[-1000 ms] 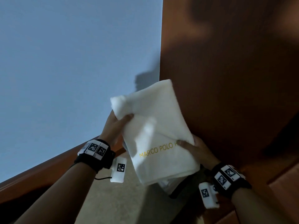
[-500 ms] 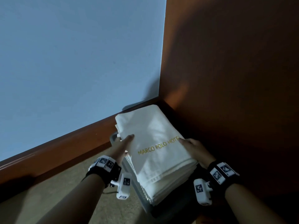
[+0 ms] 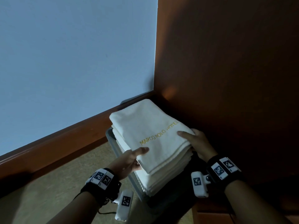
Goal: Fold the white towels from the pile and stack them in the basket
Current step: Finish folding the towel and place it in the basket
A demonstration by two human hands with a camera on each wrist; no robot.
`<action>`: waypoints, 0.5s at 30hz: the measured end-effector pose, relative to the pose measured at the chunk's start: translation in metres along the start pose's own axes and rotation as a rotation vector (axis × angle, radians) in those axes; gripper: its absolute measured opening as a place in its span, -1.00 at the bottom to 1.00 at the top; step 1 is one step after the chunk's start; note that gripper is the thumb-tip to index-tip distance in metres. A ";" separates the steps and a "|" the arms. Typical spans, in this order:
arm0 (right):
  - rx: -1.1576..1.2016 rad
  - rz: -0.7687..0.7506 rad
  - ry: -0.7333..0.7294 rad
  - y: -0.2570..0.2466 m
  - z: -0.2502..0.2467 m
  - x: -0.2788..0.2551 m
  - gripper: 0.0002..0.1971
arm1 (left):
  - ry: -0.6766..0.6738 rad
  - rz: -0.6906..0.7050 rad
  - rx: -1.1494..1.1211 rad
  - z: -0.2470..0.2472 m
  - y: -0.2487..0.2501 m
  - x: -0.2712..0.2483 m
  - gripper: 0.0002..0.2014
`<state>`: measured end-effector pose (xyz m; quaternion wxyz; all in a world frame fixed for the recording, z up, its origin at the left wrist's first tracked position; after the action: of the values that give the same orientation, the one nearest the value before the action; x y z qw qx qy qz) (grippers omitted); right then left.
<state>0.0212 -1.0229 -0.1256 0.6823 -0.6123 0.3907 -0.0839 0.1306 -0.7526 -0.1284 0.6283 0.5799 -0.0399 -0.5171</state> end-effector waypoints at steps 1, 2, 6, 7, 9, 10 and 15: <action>0.035 -0.026 0.032 -0.001 -0.002 0.000 -0.60 | -0.017 0.007 -0.032 0.006 -0.001 -0.004 -0.61; 0.073 -0.036 0.051 -0.003 -0.004 -0.002 -0.62 | -0.030 0.000 -0.044 0.007 -0.002 -0.007 -0.61; -0.067 0.050 0.032 0.022 -0.012 -0.006 -0.43 | 0.051 -0.042 0.255 -0.006 -0.022 -0.004 -0.53; -0.118 0.098 0.007 0.033 -0.014 -0.008 -0.34 | 0.091 -0.060 0.297 -0.009 -0.026 -0.003 -0.53; -0.135 0.158 0.021 0.045 -0.017 -0.014 -0.37 | 0.171 -0.058 0.321 -0.017 -0.027 0.002 -0.47; -0.137 0.150 0.047 0.045 -0.018 -0.018 -0.43 | 0.237 -0.041 0.294 -0.022 -0.024 0.007 -0.41; -0.231 0.196 0.108 0.045 -0.019 -0.040 -0.46 | 0.552 0.161 0.264 -0.055 0.009 0.033 -0.40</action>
<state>-0.0348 -1.0032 -0.1476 0.5902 -0.6403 0.4916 -0.0044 0.1868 -0.7397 -0.1576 0.5737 0.7698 0.0197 -0.2789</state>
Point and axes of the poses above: each hand's wrist, its own x-axis towards the middle knuckle, its own z-axis out of the palm, y = z × x, the point moved 1 cm from there along x, towards the middle knuckle, and after that the axes turned 2 degrees about z, right-handed, at the moved point
